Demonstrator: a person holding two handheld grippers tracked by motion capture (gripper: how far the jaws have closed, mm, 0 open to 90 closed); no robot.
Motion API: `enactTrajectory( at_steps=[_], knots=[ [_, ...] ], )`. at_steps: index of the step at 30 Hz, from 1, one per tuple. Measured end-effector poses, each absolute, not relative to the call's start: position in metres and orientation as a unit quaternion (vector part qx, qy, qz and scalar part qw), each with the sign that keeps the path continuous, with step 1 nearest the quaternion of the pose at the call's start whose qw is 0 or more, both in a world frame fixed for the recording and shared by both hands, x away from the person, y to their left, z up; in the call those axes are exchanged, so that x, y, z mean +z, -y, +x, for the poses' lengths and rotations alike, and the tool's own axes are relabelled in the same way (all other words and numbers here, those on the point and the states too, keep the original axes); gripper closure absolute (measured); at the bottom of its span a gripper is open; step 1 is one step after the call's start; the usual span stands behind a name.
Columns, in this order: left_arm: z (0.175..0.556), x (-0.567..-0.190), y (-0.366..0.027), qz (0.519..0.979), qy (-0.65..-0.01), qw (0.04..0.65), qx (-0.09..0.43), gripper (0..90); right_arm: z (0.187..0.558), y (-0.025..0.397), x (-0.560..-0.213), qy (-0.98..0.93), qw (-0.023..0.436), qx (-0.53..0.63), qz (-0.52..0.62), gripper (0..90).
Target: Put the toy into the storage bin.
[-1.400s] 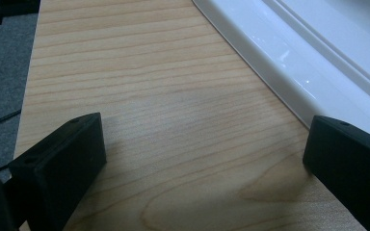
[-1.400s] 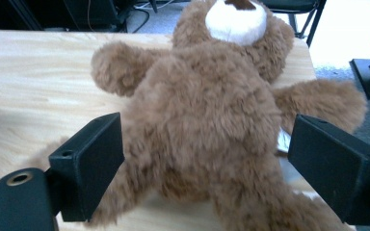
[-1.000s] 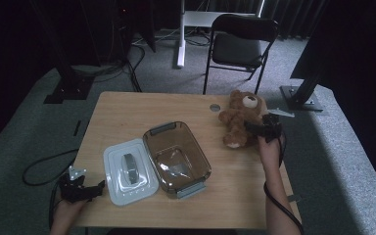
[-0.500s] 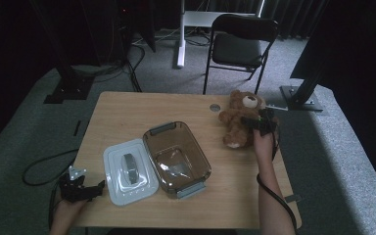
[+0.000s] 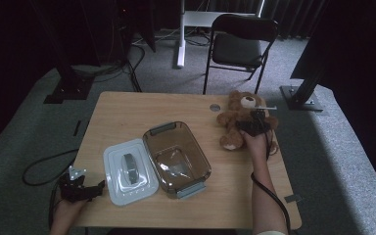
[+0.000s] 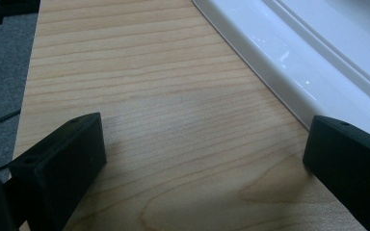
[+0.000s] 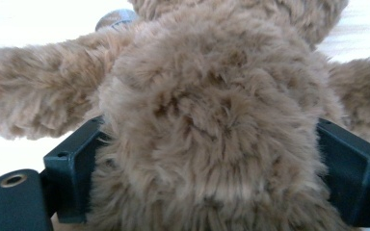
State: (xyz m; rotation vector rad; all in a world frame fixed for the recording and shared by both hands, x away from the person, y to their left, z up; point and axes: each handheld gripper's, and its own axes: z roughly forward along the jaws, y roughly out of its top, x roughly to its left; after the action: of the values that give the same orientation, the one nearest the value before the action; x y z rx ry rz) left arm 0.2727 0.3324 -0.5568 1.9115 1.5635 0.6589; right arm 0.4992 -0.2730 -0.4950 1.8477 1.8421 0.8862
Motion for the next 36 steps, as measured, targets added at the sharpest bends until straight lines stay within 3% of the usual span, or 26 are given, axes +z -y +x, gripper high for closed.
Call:
enactTrajectory(
  at_steps=[11,13,14,15,16,17,18,19,20,21,22,28,36],
  knots=[
    [0.273,-0.557,-0.332,0.716,-0.585,0.289,0.247,1.8,0.503,0.271,-0.508,-0.665,0.178,0.312,0.655,10.6],
    [0.273,-0.557,-0.332,0.716,-0.585,0.289,0.247,1.8,0.505,0.272,-0.506,-0.669,0.170,0.303,0.657,14.1],
    [0.273,-0.557,-0.332,0.716,-0.586,0.289,0.247,1.8,0.505,0.272,-0.504,-0.674,0.167,0.298,0.655,21.4],
    [0.273,-0.557,-0.332,0.716,-0.586,0.289,0.247,1.8,0.505,0.272,-0.504,-0.674,0.167,0.298,0.655,21.4],
    [0.273,-0.557,-0.332,0.716,-0.585,0.289,0.247,1.9,0.504,0.273,-0.503,-0.676,0.171,0.300,0.651,30.8],
    [0.273,-0.557,-0.332,0.716,-0.585,0.289,0.247,1.8,0.504,0.273,-0.503,-0.676,0.171,0.300,0.651,30.8],
    [0.273,-0.557,-0.332,0.716,-0.586,0.289,0.247,1.9,0.501,0.274,-0.501,-0.673,0.177,0.304,0.651,40.2],
    [0.273,-0.557,-0.332,0.716,-0.586,0.289,0.247,1.9,0.501,0.274,-0.501,-0.673,0.177,0.304,0.651,40.2],
    [0.273,-0.557,-0.332,0.716,-0.585,0.289,0.247,1.8,0.499,0.275,-0.497,-0.677,0.186,0.302,0.644,47.9],
    [0.273,-0.557,-0.332,0.716,-0.585,0.289,0.247,1.8,0.499,0.275,-0.497,-0.677,0.186,0.302,0.644,47.9],
    [0.273,-0.557,-0.332,0.717,-0.585,0.289,0.246,1.8,0.497,0.275,-0.493,-0.683,0.193,0.298,0.639,53.9],
    [0.273,-0.557,-0.332,0.717,-0.585,0.289,0.246,1.8,0.491,0.269,-0.486,-0.682,0.222,0.298,0.630,63.1],
    [0.273,-0.557,-0.332,0.717,-0.585,0.289,0.246,1.8,0.479,0.271,-0.475,-0.681,0.237,0.311,0.619,64.7]
  ],
)
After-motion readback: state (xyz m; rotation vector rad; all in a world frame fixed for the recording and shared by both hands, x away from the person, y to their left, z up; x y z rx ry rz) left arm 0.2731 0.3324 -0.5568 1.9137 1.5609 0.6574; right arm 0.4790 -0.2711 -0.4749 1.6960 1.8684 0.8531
